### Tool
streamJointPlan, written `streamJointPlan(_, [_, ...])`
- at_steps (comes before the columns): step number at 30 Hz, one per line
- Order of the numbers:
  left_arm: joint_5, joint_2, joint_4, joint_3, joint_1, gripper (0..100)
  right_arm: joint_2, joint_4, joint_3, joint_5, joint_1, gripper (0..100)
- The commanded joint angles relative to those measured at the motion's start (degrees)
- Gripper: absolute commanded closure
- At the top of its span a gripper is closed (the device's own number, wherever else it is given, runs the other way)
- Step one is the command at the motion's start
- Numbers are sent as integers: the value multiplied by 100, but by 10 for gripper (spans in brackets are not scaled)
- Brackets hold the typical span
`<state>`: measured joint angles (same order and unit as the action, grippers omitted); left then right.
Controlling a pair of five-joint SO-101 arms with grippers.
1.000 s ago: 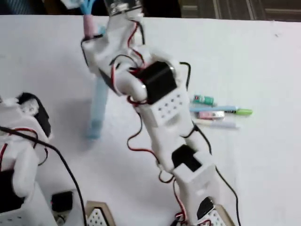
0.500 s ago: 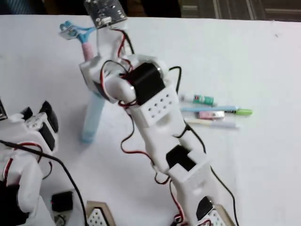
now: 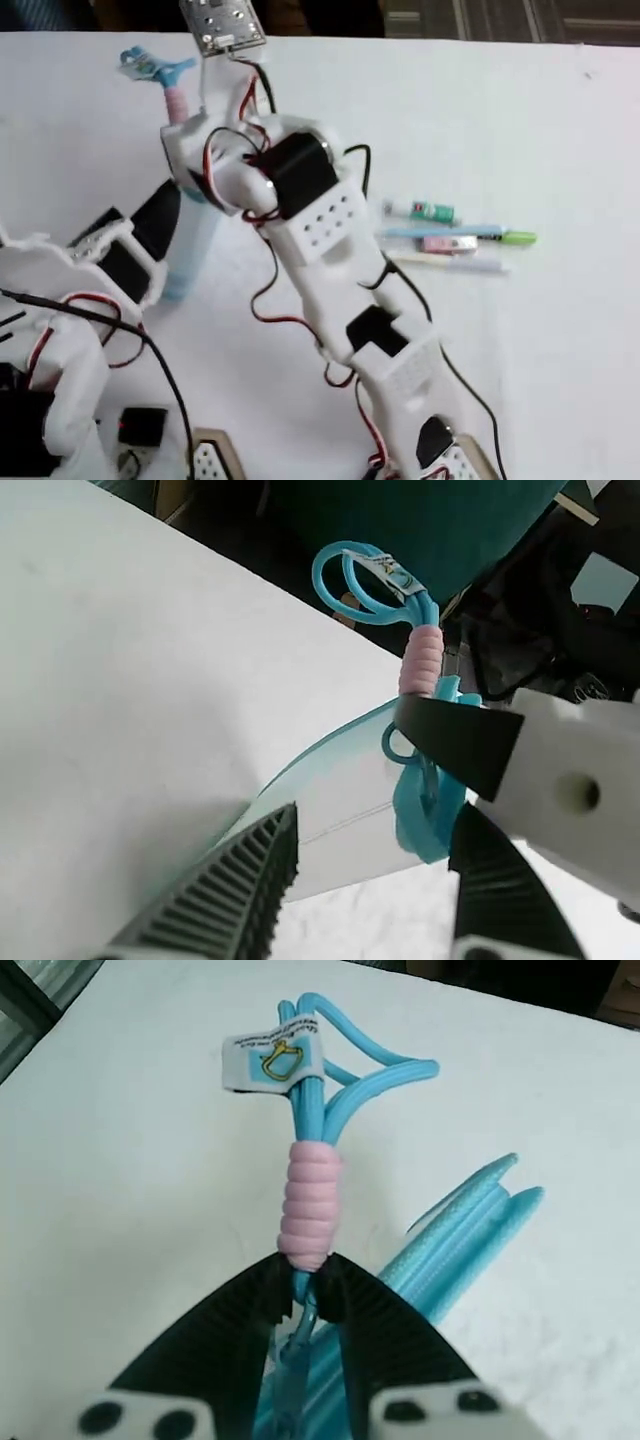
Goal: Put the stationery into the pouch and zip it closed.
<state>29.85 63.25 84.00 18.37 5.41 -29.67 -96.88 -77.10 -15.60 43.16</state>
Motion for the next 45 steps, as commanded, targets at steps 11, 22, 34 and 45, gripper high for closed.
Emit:
streamJointPlan(11, [132,-2000,-334,-70,-92,740,-48,22,9,-237,-145,981])
streamJointPlan(22, [114,-1437,-70,-202,-708,740,-57,215,35,-237,-321,981])
streamJointPlan(34, [-35,-1244,167,-484,-892,740,-57,215,53,-237,-347,981])
streamJointPlan(45, [-18,-1323,527,-800,180,740,-57,198,53,-237,-347,981])
